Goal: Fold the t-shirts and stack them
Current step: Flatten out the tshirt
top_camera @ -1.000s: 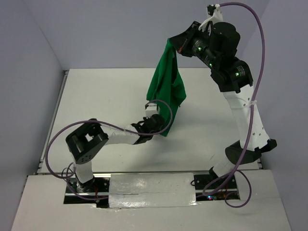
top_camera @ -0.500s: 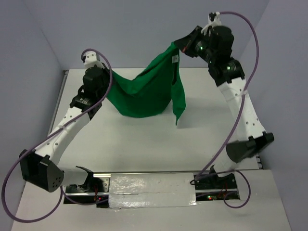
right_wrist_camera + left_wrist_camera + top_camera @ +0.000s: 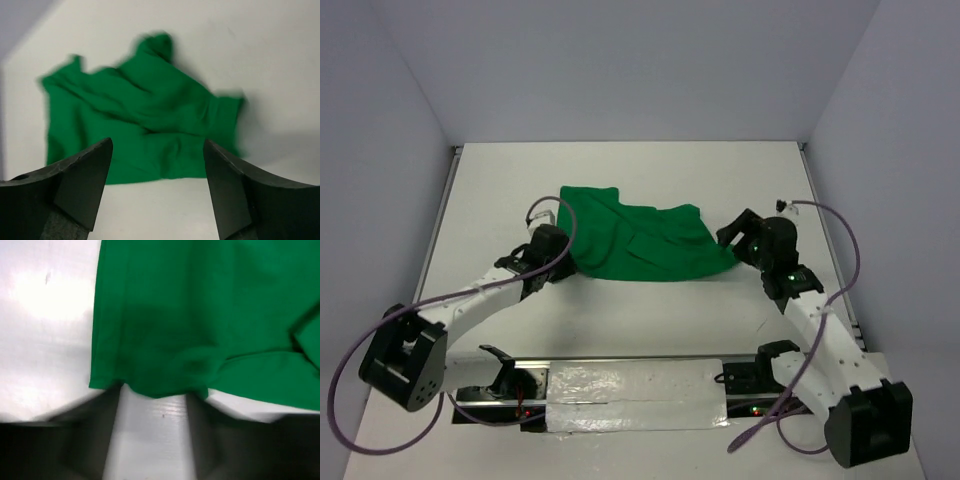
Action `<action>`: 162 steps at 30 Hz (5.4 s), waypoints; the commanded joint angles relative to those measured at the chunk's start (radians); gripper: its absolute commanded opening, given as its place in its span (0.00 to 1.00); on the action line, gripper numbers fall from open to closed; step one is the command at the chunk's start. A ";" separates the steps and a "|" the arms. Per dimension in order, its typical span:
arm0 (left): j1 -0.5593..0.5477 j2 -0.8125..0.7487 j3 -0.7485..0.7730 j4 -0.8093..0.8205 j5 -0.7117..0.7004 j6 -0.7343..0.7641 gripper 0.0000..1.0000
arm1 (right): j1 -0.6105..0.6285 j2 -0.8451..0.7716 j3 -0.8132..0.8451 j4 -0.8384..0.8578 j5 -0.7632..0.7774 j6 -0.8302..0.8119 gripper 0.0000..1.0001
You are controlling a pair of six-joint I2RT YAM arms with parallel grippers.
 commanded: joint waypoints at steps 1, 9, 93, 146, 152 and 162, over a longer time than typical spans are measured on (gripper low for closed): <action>-0.002 0.059 0.072 -0.086 0.007 -0.167 0.77 | -0.026 0.057 0.010 -0.049 0.081 0.092 0.82; 0.095 0.102 0.374 -0.433 -0.124 -0.228 0.88 | 0.163 0.168 0.352 -0.095 0.046 -0.010 0.81; 0.387 0.019 0.092 -0.323 0.212 -0.268 0.99 | 0.295 -0.067 -0.323 -0.114 -0.241 0.347 0.84; 0.387 -0.237 1.245 -0.527 0.378 -0.100 0.00 | 0.186 -0.061 1.328 -0.407 0.112 -0.364 0.00; 0.387 -0.246 1.238 -0.547 0.396 -0.110 0.00 | 0.187 -0.035 1.342 -0.410 0.095 -0.392 0.00; 0.388 -0.204 0.727 -0.485 0.256 -0.136 0.00 | 0.183 0.214 0.978 -0.312 0.182 -0.516 0.00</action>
